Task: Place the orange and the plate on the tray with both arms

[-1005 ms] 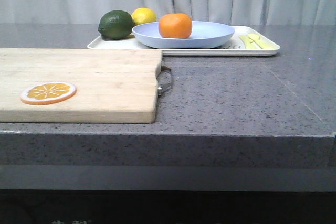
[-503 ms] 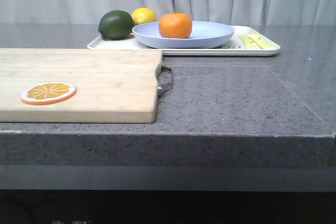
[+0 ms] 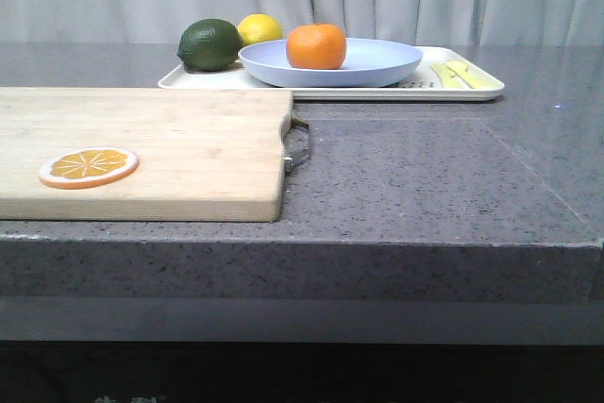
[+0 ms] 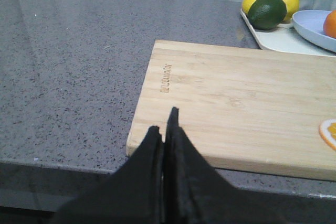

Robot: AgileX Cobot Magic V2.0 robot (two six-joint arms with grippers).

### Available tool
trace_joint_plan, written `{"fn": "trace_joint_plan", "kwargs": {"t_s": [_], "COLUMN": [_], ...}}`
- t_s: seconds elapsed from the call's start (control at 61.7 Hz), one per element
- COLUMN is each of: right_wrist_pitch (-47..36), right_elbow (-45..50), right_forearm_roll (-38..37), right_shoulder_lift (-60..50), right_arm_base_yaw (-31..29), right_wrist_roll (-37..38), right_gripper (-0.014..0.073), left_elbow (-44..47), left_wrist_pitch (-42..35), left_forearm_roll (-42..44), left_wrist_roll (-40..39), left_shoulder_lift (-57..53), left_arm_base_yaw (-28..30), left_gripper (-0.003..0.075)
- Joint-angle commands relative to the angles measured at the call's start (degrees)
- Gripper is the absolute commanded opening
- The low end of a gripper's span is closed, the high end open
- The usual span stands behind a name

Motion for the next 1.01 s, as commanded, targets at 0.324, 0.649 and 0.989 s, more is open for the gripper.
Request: {"fn": "trace_joint_plan", "kwargs": {"t_s": [0.324, 0.649, 0.989], "right_wrist_pitch": [-4.2, -4.2, -4.2], "right_elbow": [-1.5, -1.5, -1.5], "right_forearm_roll": [-0.1, -0.1, -0.1], "right_shoulder_lift": [0.3, 0.3, 0.3], "right_arm_base_yaw": [0.0, 0.0, 0.0], "right_wrist_roll": [-0.5, -0.5, -0.5], "right_gripper": [-0.0061, -0.0061, -0.0061], "left_elbow": [7.9, 7.9, 7.9], "left_wrist_pitch": [-16.3, -16.3, -16.3], "left_forearm_roll": [-0.5, -0.5, -0.5], "left_wrist_roll": [-0.5, -0.5, -0.5], "left_shoulder_lift": [-1.3, -1.3, -1.3], "left_arm_base_yaw": [0.2, 0.2, 0.2], "left_gripper": [-0.0017, -0.0017, -0.0017]}}
